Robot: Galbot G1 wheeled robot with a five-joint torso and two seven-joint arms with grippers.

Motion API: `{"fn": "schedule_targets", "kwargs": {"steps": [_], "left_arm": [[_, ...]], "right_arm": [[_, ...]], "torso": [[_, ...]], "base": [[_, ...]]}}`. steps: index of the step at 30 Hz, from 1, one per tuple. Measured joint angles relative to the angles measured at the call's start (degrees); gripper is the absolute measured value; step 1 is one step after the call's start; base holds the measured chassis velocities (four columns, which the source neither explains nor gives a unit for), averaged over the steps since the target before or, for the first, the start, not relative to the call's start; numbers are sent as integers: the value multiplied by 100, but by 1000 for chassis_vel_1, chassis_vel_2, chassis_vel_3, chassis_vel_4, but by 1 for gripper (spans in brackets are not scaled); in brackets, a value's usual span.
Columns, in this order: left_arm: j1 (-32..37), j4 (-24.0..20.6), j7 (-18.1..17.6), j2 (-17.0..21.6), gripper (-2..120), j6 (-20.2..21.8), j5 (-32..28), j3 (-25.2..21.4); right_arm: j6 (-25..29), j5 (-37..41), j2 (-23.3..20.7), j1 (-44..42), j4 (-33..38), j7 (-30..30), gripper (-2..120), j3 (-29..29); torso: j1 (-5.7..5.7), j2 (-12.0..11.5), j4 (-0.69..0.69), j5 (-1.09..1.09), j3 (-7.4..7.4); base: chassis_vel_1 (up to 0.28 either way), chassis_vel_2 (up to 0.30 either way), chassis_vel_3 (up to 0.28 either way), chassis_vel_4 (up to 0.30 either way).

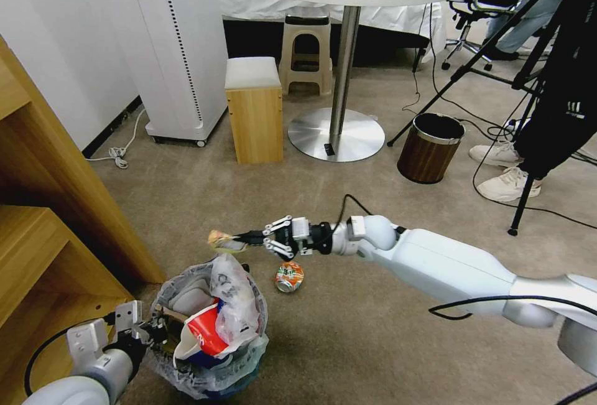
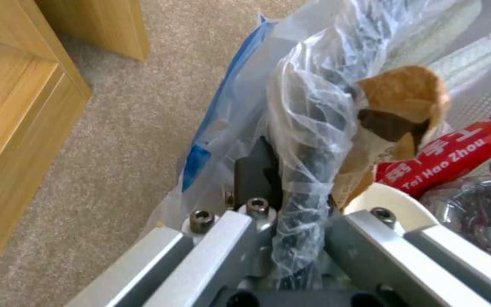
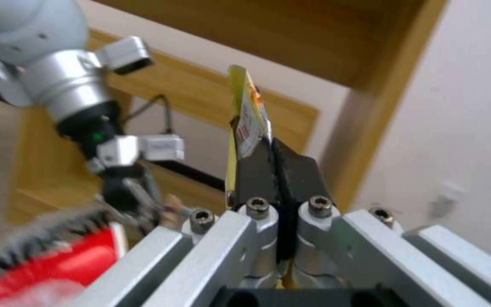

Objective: Pick up the trash bin and place the garbage on the floor into it.

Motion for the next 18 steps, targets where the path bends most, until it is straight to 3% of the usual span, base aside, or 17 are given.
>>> {"fn": "schedule_targets", "kwargs": {"steps": [10,18], "left_arm": [[4,-42,4,13,0,-2,-25,-29],[31,-72,6,11,0,-14,-39,-41]], "right_arm": [[-97,320,490,399,-115,51,0,-821],[-100,323,626,397,-249,65,0,-1009]], "torso": [[0,0,0,1,0],[0,0,0,1,0]], "base": [[0,0,0,0],[0,0,0,0]]}}
